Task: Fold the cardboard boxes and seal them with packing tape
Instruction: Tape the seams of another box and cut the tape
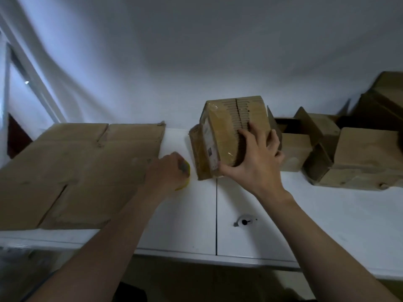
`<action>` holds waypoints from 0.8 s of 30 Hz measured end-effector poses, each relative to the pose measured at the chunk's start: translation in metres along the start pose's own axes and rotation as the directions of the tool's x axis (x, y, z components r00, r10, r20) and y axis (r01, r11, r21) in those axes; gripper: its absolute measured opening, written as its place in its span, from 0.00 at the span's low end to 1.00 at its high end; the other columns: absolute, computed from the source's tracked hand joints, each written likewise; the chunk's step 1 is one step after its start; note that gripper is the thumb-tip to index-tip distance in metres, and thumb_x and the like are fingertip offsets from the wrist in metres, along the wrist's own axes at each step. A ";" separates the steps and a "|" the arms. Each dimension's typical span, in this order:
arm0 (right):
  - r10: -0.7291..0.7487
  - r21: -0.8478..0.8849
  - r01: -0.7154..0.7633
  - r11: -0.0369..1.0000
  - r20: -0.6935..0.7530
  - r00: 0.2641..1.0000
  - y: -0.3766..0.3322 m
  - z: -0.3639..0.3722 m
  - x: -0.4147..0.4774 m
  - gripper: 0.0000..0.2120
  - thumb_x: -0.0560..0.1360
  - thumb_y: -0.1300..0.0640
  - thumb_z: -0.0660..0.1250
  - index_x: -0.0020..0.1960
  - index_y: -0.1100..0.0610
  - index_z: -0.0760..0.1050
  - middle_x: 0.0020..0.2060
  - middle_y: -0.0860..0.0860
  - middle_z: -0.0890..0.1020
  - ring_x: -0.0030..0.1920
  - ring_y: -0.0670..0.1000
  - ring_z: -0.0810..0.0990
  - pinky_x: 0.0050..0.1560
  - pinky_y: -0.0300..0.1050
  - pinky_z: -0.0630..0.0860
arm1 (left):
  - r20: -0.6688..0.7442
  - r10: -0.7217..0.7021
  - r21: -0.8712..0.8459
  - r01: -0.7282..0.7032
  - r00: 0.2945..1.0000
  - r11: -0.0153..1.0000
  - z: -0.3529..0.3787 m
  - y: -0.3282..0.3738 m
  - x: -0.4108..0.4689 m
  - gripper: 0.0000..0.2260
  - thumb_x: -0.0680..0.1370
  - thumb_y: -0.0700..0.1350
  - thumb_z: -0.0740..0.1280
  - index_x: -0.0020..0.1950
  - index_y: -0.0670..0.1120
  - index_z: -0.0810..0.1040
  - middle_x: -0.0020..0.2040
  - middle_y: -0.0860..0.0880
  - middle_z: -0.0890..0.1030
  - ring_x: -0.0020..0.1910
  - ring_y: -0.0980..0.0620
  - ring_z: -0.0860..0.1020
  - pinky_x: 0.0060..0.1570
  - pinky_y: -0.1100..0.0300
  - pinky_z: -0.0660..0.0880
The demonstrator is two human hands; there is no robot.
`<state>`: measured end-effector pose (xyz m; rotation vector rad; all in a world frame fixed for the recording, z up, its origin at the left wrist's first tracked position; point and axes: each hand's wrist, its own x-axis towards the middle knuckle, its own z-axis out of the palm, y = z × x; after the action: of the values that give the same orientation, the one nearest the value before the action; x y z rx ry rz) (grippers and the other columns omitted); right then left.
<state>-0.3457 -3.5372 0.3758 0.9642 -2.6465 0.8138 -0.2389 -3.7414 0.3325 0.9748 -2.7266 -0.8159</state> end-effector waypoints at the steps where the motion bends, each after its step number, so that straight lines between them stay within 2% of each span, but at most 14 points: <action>1: -0.008 0.016 0.008 1.000 0.001 1.000 0.001 -0.003 0.002 0.49 0.61 0.24 0.65 0.76 0.45 0.61 0.78 0.44 0.56 0.79 0.64 0.48 0.69 0.76 0.59 | 0.108 -0.020 0.174 0.001 0.994 0.985 0.003 -0.014 0.002 0.20 0.75 0.56 0.69 0.66 0.57 0.75 0.63 0.49 0.79 0.64 0.41 0.76 0.65 0.45 0.73; 2: -0.019 0.044 0.019 0.999 0.003 1.000 0.002 -0.007 0.004 0.48 0.61 0.25 0.65 0.76 0.44 0.62 0.77 0.43 0.57 0.78 0.61 0.50 0.69 0.74 0.60 | 0.176 -0.036 0.300 -0.018 0.984 0.954 0.007 -0.023 0.002 0.23 0.75 0.57 0.69 0.70 0.57 0.75 0.67 0.49 0.77 0.68 0.40 0.73 0.69 0.44 0.69; 3: -0.037 0.078 0.036 0.996 0.004 0.999 0.002 -0.012 0.007 0.47 0.60 0.26 0.65 0.75 0.44 0.63 0.76 0.42 0.58 0.77 0.58 0.53 0.69 0.72 0.62 | 0.184 -0.043 0.386 -0.032 0.982 0.922 0.011 -0.029 0.002 0.23 0.75 0.56 0.68 0.71 0.58 0.74 0.69 0.50 0.76 0.70 0.40 0.71 0.71 0.45 0.66; 5: -0.077 0.153 0.076 0.985 0.004 0.997 0.003 -0.021 0.011 0.45 0.60 0.27 0.66 0.74 0.42 0.66 0.75 0.41 0.61 0.74 0.54 0.58 0.69 0.70 0.64 | 0.087 -0.032 0.442 -0.010 0.996 0.897 0.015 -0.036 0.002 0.17 0.79 0.54 0.66 0.68 0.57 0.78 0.66 0.49 0.78 0.69 0.42 0.72 0.70 0.46 0.67; 7: -0.125 0.211 0.119 0.970 0.014 0.992 0.001 -0.027 0.015 0.42 0.60 0.28 0.67 0.72 0.40 0.69 0.74 0.41 0.63 0.72 0.53 0.60 0.69 0.69 0.65 | -0.023 -0.017 0.358 0.024 1.000 0.933 0.006 -0.036 0.001 0.14 0.80 0.52 0.68 0.64 0.52 0.81 0.63 0.46 0.80 0.65 0.42 0.75 0.67 0.47 0.70; 10: -0.205 0.232 0.191 0.954 0.040 0.978 -0.005 -0.029 0.015 0.39 0.60 0.29 0.68 0.70 0.39 0.71 0.72 0.39 0.65 0.72 0.50 0.60 0.69 0.68 0.65 | -0.177 -0.009 0.059 0.020 0.984 0.998 -0.030 -0.033 -0.004 0.15 0.81 0.51 0.67 0.64 0.47 0.81 0.59 0.42 0.82 0.59 0.40 0.79 0.59 0.51 0.73; 13: -0.297 0.257 0.270 0.928 0.071 0.952 -0.017 -0.028 0.012 0.37 0.60 0.31 0.69 0.68 0.40 0.74 0.70 0.38 0.67 0.69 0.47 0.61 0.68 0.62 0.68 | -0.402 0.028 -0.097 -0.072 0.915 0.993 -0.065 -0.041 -0.015 0.17 0.80 0.61 0.64 0.55 0.51 0.84 0.44 0.47 0.84 0.44 0.47 0.82 0.43 0.55 0.74; 14: -0.335 0.258 0.304 0.917 0.084 0.938 -0.022 -0.026 0.011 0.37 0.60 0.32 0.69 0.68 0.40 0.74 0.70 0.38 0.67 0.68 0.47 0.61 0.68 0.59 0.68 | -0.437 0.036 -0.112 -0.094 0.899 0.989 -0.073 -0.044 -0.018 0.17 0.80 0.62 0.65 0.55 0.52 0.84 0.42 0.48 0.84 0.42 0.49 0.81 0.41 0.56 0.73; 16: -0.430 0.216 0.400 0.891 0.115 0.895 -0.032 -0.020 0.008 0.35 0.61 0.31 0.69 0.67 0.40 0.75 0.71 0.38 0.67 0.68 0.49 0.62 0.66 0.59 0.68 | -0.462 0.033 -0.109 -0.093 0.886 0.990 -0.081 -0.047 -0.023 0.14 0.79 0.56 0.68 0.60 0.52 0.84 0.48 0.46 0.85 0.45 0.47 0.80 0.43 0.56 0.69; 19: -0.557 0.075 0.552 0.831 0.107 0.824 -0.039 -0.014 0.012 0.34 0.63 0.29 0.67 0.66 0.41 0.77 0.72 0.42 0.69 0.67 0.54 0.65 0.63 0.61 0.67 | -0.476 0.010 -0.119 -0.076 0.879 0.990 -0.084 -0.050 -0.030 0.14 0.79 0.51 0.70 0.64 0.51 0.83 0.54 0.45 0.85 0.50 0.45 0.80 0.44 0.58 0.68; 22: -0.615 -0.071 0.626 0.777 0.131 0.778 -0.030 -0.010 0.024 0.33 0.63 0.28 0.66 0.63 0.41 0.79 0.71 0.45 0.71 0.66 0.58 0.67 0.62 0.63 0.66 | -0.478 0.011 -0.143 -0.090 0.878 0.986 -0.081 -0.050 -0.035 0.13 0.78 0.49 0.70 0.62 0.50 0.84 0.51 0.46 0.85 0.48 0.46 0.80 0.43 0.58 0.68; 24: -0.613 -0.065 0.633 0.771 0.191 0.767 -0.020 -0.003 0.027 0.32 0.63 0.28 0.67 0.63 0.40 0.78 0.71 0.43 0.70 0.67 0.56 0.65 0.62 0.63 0.66 | -0.490 0.027 -0.143 -0.112 0.871 0.983 -0.082 -0.048 -0.035 0.13 0.78 0.48 0.70 0.61 0.49 0.84 0.50 0.46 0.85 0.47 0.48 0.80 0.42 0.57 0.70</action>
<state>-0.3536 -3.5627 0.3969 1.7928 -2.1937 0.4090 -0.1613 -3.7870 0.3781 0.8934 -2.2083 -0.6621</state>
